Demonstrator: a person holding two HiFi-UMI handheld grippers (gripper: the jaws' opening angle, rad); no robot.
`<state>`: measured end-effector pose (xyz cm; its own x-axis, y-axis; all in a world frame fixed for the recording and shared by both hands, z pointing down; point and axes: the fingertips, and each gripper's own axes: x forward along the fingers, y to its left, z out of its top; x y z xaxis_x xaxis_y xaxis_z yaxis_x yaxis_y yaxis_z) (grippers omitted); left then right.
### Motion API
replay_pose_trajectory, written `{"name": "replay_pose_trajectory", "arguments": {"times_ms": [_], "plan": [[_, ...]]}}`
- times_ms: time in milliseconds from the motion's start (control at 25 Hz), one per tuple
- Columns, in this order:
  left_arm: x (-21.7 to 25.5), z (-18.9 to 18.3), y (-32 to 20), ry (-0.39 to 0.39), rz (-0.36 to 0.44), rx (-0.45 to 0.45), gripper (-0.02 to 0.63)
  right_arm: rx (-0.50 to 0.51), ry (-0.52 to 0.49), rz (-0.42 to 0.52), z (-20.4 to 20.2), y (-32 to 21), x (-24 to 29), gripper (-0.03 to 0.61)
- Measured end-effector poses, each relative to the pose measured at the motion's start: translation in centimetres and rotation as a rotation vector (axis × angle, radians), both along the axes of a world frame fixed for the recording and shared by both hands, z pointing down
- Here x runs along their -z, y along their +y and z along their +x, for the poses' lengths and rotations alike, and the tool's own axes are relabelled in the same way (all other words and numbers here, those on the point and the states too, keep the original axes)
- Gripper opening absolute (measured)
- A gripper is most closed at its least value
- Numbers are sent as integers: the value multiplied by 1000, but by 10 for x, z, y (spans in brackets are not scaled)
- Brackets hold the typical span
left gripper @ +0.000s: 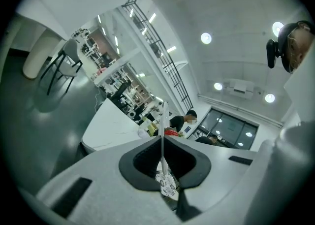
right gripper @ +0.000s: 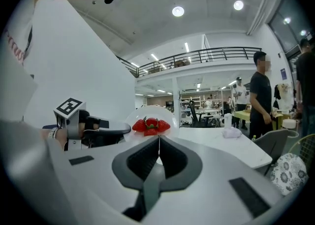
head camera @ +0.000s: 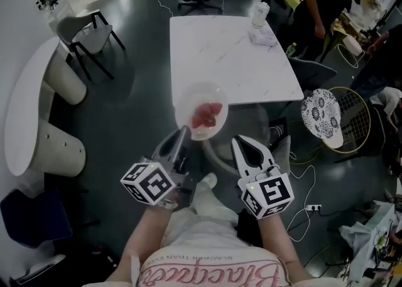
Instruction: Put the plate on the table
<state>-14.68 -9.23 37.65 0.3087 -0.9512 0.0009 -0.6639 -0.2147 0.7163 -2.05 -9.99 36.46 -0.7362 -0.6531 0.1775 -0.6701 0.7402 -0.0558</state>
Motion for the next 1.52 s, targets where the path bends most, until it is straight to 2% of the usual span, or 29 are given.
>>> {"name": "replay_pose_trajectory", "arguments": {"times_ms": [240,520,800,1000,1360,1520], "plan": [[-12,-6,-66,-2,-39,-13,15,-11,9,-19,-1,-64,-11,5],[-29,1,-153,-1,-98,-34,15,-28,-5,-45,7,-146,-23,5],[-49,9,-220,-24,-147,-57,15,-69,-21,-59,10,-211,-43,5],[-77,9,-256,-34,-207,-72,15,-98,-42,-110,8,-240,-64,5],[-133,-3,-311,-21,-328,-119,15,-145,-3,-121,-10,-287,-105,5],[-160,-11,-333,-16,-391,-146,15,-180,7,-163,-20,-306,-126,5]]}}
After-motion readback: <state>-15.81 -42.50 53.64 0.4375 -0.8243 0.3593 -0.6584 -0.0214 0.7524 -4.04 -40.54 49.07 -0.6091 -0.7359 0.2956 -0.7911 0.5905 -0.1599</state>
